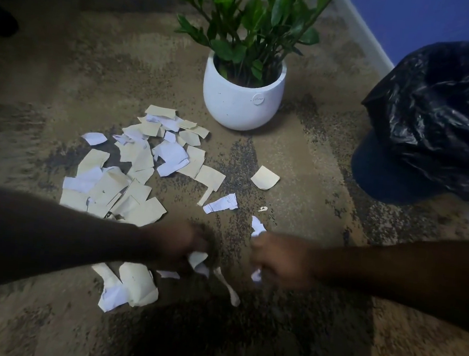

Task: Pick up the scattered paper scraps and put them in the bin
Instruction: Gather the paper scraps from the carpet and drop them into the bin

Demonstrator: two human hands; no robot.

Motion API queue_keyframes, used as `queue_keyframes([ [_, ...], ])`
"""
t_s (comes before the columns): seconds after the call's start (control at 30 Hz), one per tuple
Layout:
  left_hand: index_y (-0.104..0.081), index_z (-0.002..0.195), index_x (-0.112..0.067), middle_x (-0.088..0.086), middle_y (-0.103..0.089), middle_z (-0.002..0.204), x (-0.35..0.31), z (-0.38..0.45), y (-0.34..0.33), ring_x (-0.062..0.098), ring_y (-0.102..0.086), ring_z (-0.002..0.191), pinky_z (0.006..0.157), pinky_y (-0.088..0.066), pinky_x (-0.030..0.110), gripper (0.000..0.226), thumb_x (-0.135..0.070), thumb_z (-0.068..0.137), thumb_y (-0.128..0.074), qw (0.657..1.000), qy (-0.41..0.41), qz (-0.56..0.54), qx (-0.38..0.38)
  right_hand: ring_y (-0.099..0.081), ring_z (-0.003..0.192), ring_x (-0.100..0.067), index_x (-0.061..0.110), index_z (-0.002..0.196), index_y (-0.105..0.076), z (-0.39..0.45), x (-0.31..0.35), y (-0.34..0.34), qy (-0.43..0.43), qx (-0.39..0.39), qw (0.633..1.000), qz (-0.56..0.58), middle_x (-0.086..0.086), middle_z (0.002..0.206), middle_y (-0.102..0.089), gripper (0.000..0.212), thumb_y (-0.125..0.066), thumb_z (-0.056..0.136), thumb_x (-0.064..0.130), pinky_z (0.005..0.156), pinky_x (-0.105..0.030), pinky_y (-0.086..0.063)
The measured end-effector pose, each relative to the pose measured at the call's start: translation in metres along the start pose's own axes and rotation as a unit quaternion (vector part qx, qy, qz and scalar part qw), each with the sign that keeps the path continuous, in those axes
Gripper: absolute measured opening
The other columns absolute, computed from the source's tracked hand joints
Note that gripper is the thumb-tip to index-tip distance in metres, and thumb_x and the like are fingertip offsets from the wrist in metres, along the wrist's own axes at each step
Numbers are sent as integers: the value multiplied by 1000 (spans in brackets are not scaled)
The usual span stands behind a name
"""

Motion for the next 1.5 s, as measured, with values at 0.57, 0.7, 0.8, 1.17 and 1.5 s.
queue_keyframes([
  [0.57,-36,137,-33,5,-19,157,41,71,39,41,-31,132,104,-39,55,58,-61,89,-47,952,262,-42,-154,-64,75,-25,10,76,-67,25,-39,13,-222,-160,952,136,-5,78,-70,7,-62,75,6,70,-31,-47],
  [0.7,-20,144,-35,4,-16,158,55,75,47,40,-26,138,107,-35,59,61,-59,92,-43,956,275,-24,-104,-58,70,-20,24,98,-54,31,-54,38,-222,-191,934,202,4,77,-60,32,-63,77,1,61,-32,-47],
  [0.8,-22,148,-34,3,-21,156,51,75,49,41,-29,134,106,-37,56,74,-49,85,-58,957,280,-10,-71,-62,80,-24,25,135,-42,45,-67,61,-243,-185,936,175,-3,88,-64,67,-66,78,0,67,-34,-50],
  [1.17,-42,140,-36,7,-32,149,31,77,42,34,-32,131,107,-36,45,66,-40,80,-70,963,245,-24,-112,-40,115,-33,34,137,-45,69,-84,67,-239,-85,967,-18,-12,130,-43,74,-77,70,42,101,-37,-38],
  [1.5,-56,131,-19,5,-53,138,33,84,53,22,-50,126,107,-36,35,47,-39,89,-59,981,182,16,-70,-57,99,-25,16,102,-62,53,-58,47,-182,-88,978,44,-7,108,-58,26,-60,80,3,85,-38,-49],
])
Point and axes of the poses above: each hand's wrist, its own z-axis towards the middle knuckle, its own y-axis out of the back of the hand, x = y × z, the point moved 1 cm from there along z, towards the middle knuckle
